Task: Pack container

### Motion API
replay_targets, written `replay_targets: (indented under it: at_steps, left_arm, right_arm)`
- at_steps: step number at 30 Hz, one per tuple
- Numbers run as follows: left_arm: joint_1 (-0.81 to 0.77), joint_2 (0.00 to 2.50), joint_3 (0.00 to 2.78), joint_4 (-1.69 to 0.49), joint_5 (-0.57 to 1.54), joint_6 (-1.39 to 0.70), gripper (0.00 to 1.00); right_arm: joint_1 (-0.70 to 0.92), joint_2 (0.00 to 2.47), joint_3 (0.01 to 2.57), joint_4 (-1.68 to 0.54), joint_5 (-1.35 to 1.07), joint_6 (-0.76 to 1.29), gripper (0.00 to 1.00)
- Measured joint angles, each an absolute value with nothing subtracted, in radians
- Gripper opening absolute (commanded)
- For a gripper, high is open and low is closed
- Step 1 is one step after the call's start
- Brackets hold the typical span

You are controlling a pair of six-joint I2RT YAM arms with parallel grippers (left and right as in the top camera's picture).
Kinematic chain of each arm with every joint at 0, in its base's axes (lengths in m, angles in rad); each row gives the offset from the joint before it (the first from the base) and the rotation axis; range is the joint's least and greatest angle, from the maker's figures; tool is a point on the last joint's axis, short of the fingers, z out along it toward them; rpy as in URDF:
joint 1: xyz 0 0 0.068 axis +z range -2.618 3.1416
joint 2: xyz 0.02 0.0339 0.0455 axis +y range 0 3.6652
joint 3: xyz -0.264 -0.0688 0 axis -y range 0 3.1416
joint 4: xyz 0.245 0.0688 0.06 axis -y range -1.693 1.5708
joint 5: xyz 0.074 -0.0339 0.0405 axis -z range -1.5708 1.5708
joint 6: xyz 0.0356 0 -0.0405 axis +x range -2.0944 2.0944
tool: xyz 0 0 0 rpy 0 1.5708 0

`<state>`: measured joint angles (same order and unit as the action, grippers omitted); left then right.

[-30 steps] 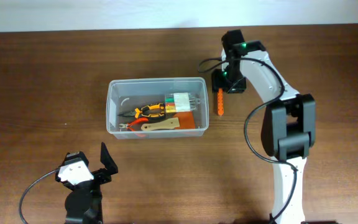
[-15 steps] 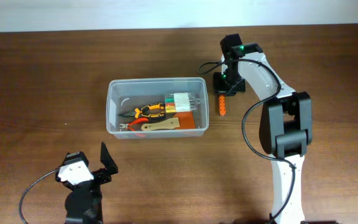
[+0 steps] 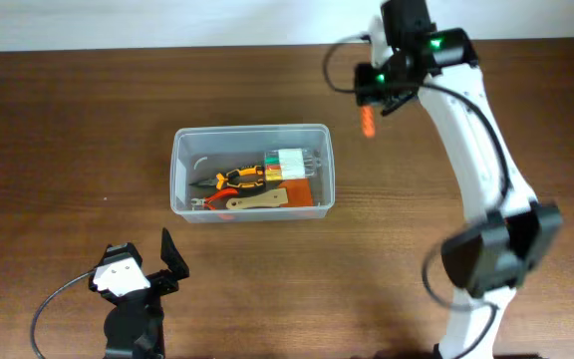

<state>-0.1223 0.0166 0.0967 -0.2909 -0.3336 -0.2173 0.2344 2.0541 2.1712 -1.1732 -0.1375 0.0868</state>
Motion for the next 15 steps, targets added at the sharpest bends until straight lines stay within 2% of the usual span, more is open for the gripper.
replay_targets:
  at_steps: [6, 10, 15]
  left_arm:
    - [-0.122, 0.017, 0.097, -0.291, -0.334, -0.217, 0.99]
    - [-0.122, 0.017, 0.097, -0.291, -0.334, -0.217, 0.99]
    - [-0.122, 0.017, 0.097, -0.291, -0.334, -0.217, 0.99]
  right_arm:
    - [0.444, 1.986, 2.187, -1.164, -0.218, -0.255, 0.04]
    - [0.562, 2.081, 2.161, -1.162, -0.239, -0.521, 0.04]
    - [0.624, 2.246, 2.147, -1.163, -0.242, -0.808, 0.07]
